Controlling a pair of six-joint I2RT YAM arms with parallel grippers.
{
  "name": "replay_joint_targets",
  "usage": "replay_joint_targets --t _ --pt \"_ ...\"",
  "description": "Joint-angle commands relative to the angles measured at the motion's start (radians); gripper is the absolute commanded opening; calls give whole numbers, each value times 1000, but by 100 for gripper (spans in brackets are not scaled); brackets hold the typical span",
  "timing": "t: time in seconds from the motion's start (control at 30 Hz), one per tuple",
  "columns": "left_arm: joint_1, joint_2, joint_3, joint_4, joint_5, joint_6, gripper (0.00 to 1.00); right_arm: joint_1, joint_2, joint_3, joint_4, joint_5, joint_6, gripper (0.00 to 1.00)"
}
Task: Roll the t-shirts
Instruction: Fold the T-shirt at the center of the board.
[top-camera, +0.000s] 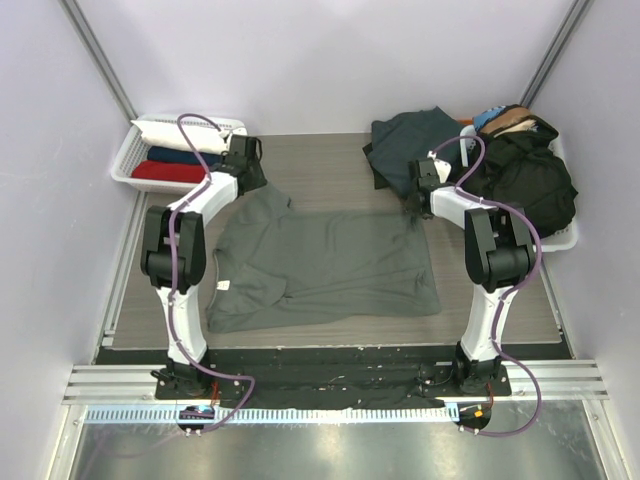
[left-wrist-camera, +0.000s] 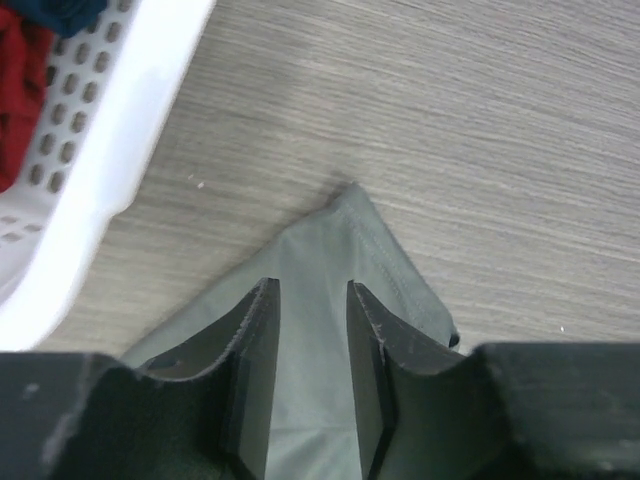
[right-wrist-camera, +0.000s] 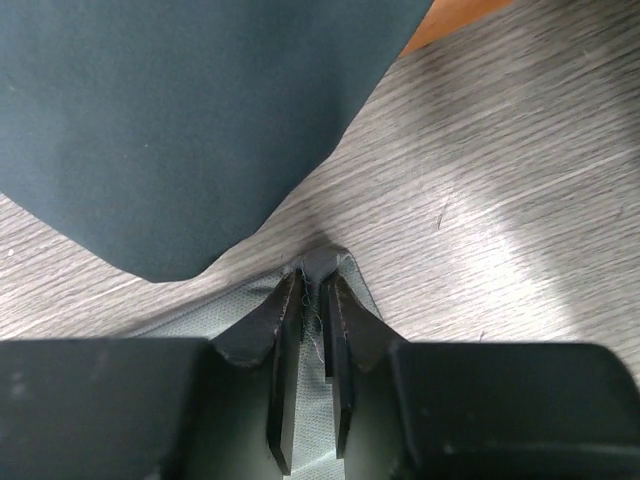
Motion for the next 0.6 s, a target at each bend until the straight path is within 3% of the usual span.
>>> replay_joint_targets --t 0.0,0.13,0.27,0.57 --pt "9 58 74 64 22 21 39 -2 -13 40 33 24 -2 21" --pt "9 92 74 117 2 56 48 -2 -25 32 34 37 -5 33" --pt "10 147 109 122 -36 69 52 0 -27 41 34 41 -4 33" --pt "12 270 221 125 39 43 49 0 -67 32 23 58 -19 33"
